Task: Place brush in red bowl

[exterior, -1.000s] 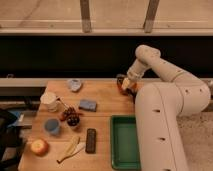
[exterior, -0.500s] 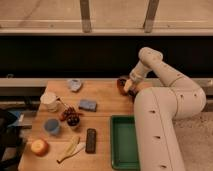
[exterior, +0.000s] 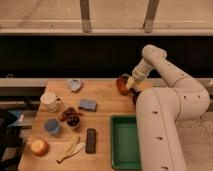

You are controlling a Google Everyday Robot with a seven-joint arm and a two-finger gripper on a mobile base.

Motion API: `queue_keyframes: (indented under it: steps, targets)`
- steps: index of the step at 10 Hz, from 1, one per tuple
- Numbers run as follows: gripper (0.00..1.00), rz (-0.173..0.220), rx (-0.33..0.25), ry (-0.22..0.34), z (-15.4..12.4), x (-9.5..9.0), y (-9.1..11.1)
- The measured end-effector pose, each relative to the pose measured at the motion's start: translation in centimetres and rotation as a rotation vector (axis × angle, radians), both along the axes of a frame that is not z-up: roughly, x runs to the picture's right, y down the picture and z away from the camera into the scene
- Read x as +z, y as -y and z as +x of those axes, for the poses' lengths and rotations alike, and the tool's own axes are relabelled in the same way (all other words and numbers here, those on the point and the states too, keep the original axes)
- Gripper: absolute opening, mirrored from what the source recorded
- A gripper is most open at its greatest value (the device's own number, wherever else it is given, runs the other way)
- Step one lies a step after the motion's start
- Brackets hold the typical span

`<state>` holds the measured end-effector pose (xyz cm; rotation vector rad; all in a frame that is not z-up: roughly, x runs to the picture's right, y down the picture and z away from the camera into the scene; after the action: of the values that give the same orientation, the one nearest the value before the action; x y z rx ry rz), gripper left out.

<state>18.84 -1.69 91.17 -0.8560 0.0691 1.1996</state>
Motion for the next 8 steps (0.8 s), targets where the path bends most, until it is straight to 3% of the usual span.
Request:
queue_keyframes:
  steps: [4,8]
  targets:
    - [0.8,0.056,0.043,0.014,0.8,-1.2,0.3]
    - [0.8,0.223,0.116,0.098,0.7,-3.9,2.1]
